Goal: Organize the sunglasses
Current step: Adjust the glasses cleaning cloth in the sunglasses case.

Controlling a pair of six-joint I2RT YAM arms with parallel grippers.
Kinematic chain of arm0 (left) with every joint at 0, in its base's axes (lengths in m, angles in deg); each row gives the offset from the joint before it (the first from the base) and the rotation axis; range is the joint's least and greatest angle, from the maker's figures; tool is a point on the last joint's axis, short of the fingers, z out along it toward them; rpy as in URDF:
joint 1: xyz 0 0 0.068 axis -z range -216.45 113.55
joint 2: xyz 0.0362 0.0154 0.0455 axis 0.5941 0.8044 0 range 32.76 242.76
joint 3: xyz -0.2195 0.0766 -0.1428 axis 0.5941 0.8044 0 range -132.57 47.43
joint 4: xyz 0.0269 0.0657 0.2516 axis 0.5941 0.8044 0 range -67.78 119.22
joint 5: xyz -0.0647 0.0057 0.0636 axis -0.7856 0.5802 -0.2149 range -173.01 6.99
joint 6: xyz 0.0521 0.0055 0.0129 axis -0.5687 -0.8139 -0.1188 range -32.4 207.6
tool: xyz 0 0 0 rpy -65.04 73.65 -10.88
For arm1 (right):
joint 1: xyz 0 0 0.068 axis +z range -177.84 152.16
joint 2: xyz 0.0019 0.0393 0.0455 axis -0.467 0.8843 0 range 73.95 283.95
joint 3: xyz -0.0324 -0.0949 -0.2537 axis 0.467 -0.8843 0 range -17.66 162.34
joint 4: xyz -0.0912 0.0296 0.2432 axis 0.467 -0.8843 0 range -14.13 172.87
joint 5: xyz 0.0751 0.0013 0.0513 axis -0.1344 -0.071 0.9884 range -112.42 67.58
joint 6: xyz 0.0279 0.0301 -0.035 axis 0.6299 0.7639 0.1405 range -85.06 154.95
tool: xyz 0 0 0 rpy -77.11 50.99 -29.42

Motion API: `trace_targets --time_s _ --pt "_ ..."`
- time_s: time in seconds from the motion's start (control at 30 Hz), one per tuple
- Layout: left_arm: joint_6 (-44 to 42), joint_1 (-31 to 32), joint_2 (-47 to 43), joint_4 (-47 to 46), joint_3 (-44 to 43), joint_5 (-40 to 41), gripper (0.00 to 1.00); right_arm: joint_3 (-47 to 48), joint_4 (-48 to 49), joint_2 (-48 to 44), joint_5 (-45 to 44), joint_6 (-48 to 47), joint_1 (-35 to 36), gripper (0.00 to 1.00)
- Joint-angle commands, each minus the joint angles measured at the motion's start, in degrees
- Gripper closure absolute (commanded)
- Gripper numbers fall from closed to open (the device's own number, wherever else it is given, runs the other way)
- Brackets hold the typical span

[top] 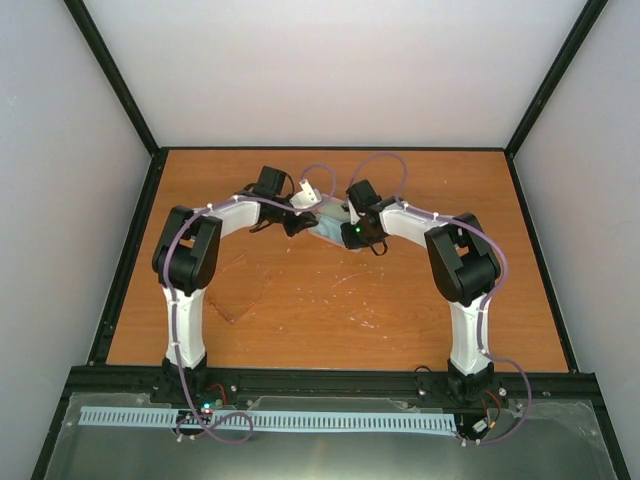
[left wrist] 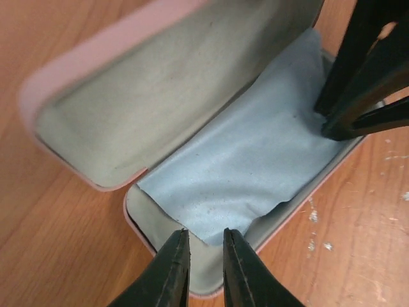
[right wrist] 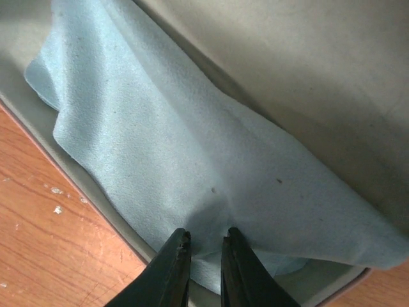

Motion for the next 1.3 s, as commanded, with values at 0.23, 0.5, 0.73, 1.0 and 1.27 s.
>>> trace_targets --time_s 0.23,0.5,0.73,1.0,1.27 --pt "4.8 -3.5 -6.5 -5.7 3.3 -0.8 0.81 0.4 -5.7 3.7 -11.8 -5.9 -2.4 0.85" --pt "4.6 -3.6 -1.6 -4.7 0.4 1.0 0.88 2.2 -3.7 -1.5 -7.7 -5.5 -2.8 0.76" --pt "4.0 -3.5 1.3 -2.2 -3.0 0.9 0.91 2.4 -1.5 -6.4 -4.7 -4.5 -2.8 0.66" --pt "3.6 -3.5 -1.1 -0.3 -1.6 2.1 0.97 1.3 -1.6 -15.0 -7.4 -1.4 -3.3 0.71" --pt "3.9 -3.5 -8.4 3.3 5.7 4.2 0.99 -6.7 -4.1 -16.3 -9.7 7.1 -10.5 0.97"
